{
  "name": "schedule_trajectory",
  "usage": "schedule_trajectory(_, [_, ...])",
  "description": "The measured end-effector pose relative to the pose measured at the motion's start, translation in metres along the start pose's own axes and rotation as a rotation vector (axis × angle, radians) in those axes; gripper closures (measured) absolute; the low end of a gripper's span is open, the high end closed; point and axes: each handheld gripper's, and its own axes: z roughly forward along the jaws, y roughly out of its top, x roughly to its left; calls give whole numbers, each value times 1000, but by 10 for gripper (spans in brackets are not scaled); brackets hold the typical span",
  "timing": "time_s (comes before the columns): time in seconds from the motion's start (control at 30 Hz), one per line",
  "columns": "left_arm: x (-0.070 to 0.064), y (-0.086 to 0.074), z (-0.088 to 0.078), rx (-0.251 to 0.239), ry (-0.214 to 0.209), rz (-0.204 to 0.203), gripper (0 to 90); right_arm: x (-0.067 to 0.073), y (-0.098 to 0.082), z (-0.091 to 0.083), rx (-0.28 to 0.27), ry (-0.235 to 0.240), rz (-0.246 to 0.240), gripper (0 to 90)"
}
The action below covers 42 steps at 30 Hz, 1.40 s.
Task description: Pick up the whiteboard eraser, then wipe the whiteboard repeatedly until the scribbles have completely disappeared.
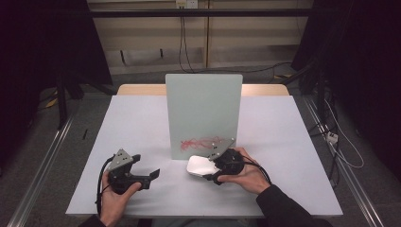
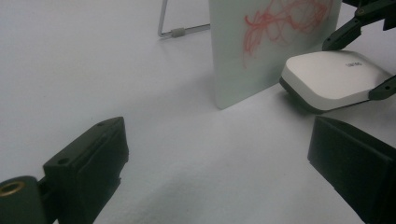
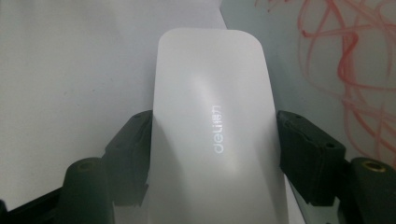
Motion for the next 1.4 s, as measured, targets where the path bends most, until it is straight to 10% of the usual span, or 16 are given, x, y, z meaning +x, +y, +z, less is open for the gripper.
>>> schedule_trajectory(1.4, [1,-2,-2,10,2,-15,49,10,-9,-39,-160,-136,71,314])
